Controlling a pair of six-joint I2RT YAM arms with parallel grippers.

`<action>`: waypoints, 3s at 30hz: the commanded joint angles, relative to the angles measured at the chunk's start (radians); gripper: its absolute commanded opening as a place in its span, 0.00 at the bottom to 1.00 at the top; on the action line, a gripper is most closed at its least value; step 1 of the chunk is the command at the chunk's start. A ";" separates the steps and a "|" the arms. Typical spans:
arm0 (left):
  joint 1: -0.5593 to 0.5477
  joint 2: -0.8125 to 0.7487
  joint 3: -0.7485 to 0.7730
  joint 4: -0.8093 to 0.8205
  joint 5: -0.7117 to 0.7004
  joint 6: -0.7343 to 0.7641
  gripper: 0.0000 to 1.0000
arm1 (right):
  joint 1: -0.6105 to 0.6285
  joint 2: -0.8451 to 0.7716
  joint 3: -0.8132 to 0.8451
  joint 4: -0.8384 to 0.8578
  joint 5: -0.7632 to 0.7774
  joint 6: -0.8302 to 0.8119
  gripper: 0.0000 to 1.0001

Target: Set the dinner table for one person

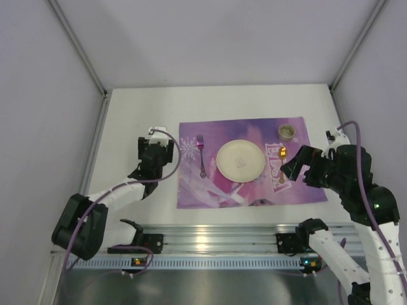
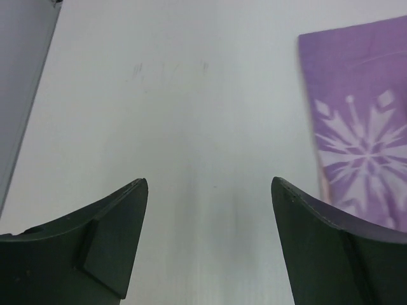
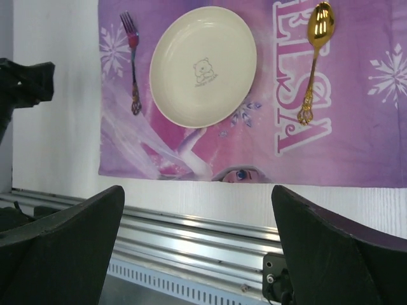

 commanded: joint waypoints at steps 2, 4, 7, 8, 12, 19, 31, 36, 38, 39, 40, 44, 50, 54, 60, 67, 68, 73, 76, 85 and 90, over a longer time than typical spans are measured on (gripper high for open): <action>0.084 0.115 -0.034 0.402 0.032 0.097 0.86 | 0.007 -0.048 -0.040 0.100 -0.064 -0.006 1.00; 0.132 0.144 -0.059 0.455 0.113 0.038 0.86 | 0.008 -0.099 -0.055 0.139 -0.075 -0.015 1.00; 0.224 0.212 0.028 0.396 0.188 -0.057 0.86 | 0.007 -0.151 -0.073 0.173 -0.061 -0.014 1.00; 0.268 0.227 0.053 0.312 0.229 -0.067 0.82 | 0.008 -0.159 -0.080 0.179 -0.057 -0.011 1.00; 0.296 0.207 0.073 0.208 0.408 -0.041 0.81 | 0.007 -0.156 -0.083 0.186 -0.053 -0.009 1.00; 0.333 0.106 -0.074 0.259 0.440 -0.084 0.85 | 0.008 -0.114 -0.064 0.218 -0.044 -0.001 1.00; 0.380 0.144 -0.199 0.528 0.457 0.020 0.88 | 0.008 -0.073 -0.040 0.215 -0.098 -0.047 1.00; 0.414 0.210 -0.189 0.626 0.592 -0.029 0.88 | 0.008 -0.111 -0.055 0.236 -0.095 -0.040 1.00; 0.411 0.337 -0.244 0.779 0.598 -0.006 0.89 | 0.007 -0.125 -0.066 0.238 -0.102 -0.044 1.00; 0.411 0.385 -0.257 0.902 0.587 -0.006 0.89 | 0.007 -0.126 -0.067 0.235 -0.106 -0.047 1.00; 0.414 0.385 -0.210 0.792 0.548 -0.029 0.91 | 0.007 -0.128 -0.067 0.233 -0.109 -0.051 1.00; 0.420 0.379 -0.173 0.747 0.515 -0.030 0.96 | 0.008 -0.146 -0.087 0.232 -0.106 -0.064 1.00; 0.420 0.359 -0.156 0.677 0.459 -0.067 0.99 | 0.008 -0.156 -0.132 0.284 -0.101 -0.072 1.00; 0.419 0.354 -0.157 0.673 0.455 -0.072 0.99 | 0.008 -0.143 -0.127 0.305 -0.083 -0.078 1.00; 0.420 0.358 -0.156 0.676 0.455 -0.072 0.99 | 0.008 -0.157 -0.149 0.345 -0.070 -0.057 1.00; 0.420 0.358 -0.156 0.674 0.455 -0.072 0.98 | 0.010 -0.229 -0.241 0.347 -0.067 0.011 1.00; 0.420 0.358 -0.156 0.676 0.455 -0.072 0.99 | 0.013 -0.250 -0.254 0.347 -0.066 0.023 1.00; 0.420 0.358 -0.156 0.676 0.455 -0.072 0.98 | 0.027 -0.306 -0.340 0.334 -0.072 0.071 1.00; 0.420 0.358 -0.156 0.676 0.455 -0.072 0.99 | 0.045 -0.343 -0.399 0.365 -0.112 0.100 1.00; 0.420 0.358 -0.156 0.676 0.455 -0.072 0.98 | 0.116 -0.396 -0.474 0.454 -0.193 0.140 1.00; 0.420 0.358 -0.156 0.676 0.455 -0.073 0.98 | 0.154 -0.407 -0.480 0.471 -0.202 0.117 1.00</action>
